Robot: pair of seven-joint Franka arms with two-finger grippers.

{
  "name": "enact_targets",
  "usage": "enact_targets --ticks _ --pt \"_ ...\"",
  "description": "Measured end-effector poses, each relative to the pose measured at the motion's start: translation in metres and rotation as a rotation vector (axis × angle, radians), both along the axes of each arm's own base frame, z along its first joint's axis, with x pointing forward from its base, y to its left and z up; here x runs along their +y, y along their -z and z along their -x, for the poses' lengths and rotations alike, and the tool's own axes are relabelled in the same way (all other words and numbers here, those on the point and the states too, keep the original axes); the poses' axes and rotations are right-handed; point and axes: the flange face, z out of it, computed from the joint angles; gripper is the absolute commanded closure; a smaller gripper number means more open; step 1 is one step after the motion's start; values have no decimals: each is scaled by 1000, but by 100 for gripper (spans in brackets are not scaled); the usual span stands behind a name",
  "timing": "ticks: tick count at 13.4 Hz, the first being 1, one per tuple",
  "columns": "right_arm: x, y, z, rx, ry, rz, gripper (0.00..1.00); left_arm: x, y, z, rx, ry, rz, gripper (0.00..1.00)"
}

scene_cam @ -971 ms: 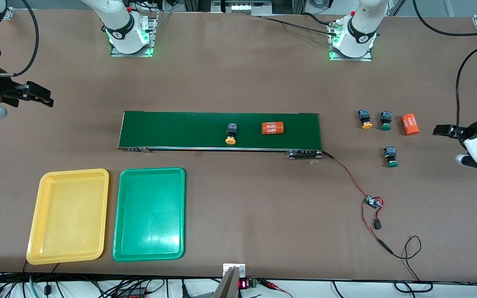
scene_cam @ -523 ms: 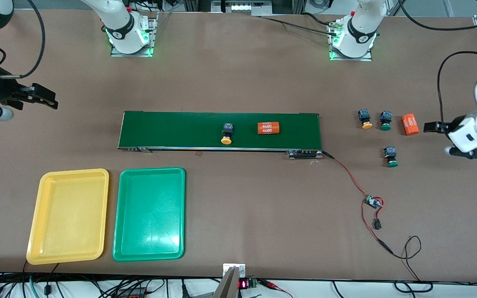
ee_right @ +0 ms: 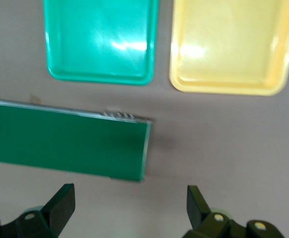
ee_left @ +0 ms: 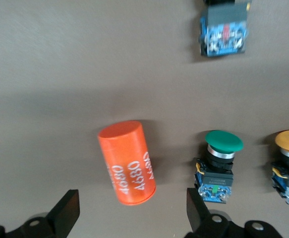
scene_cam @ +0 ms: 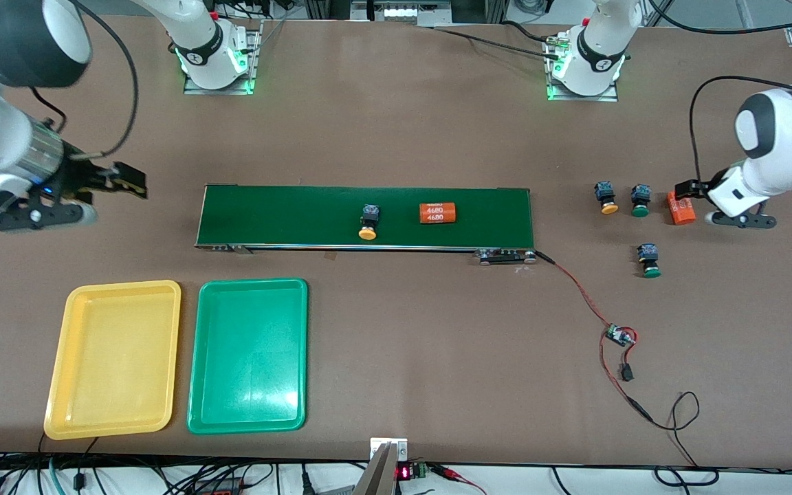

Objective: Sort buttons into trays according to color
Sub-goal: 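Grasp the orange cylinder with the left gripper while the right gripper grasps the button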

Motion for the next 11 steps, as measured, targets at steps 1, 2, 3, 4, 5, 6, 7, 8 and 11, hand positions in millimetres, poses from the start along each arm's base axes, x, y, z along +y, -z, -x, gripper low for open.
enact_targets --ticks 1,2,3,4,5,6,7,8,11 --pt "14 20 -2 -9 9 -8 0 -1 10 6 -21 -1 0 6" --pt "31 40 0 -12 13 -11 0 1 18 10 -37 -7 0 6" --pt "50 57 6 -7 22 -10 0 7 26 13 -51 -18 -2 9" --pt "68 70 13 2 32 -9 0 12 33 15 -60 -27 -4 15" --pt "89 79 21 2 40 -11 0 15 40 16 -62 -32 -3 21" --pt "111 86 28 -7 56 -16 0 15 46 17 -60 -32 -1 30" --pt "132 90 35 -19 77 -22 0 14 51 16 -63 -30 0 45" --pt "153 95 43 -32 100 -30 0 13 56 16 -68 -28 1 58" --pt "201 122 69 -63 140 -58 0 16 54 9 -88 -26 -5 73"
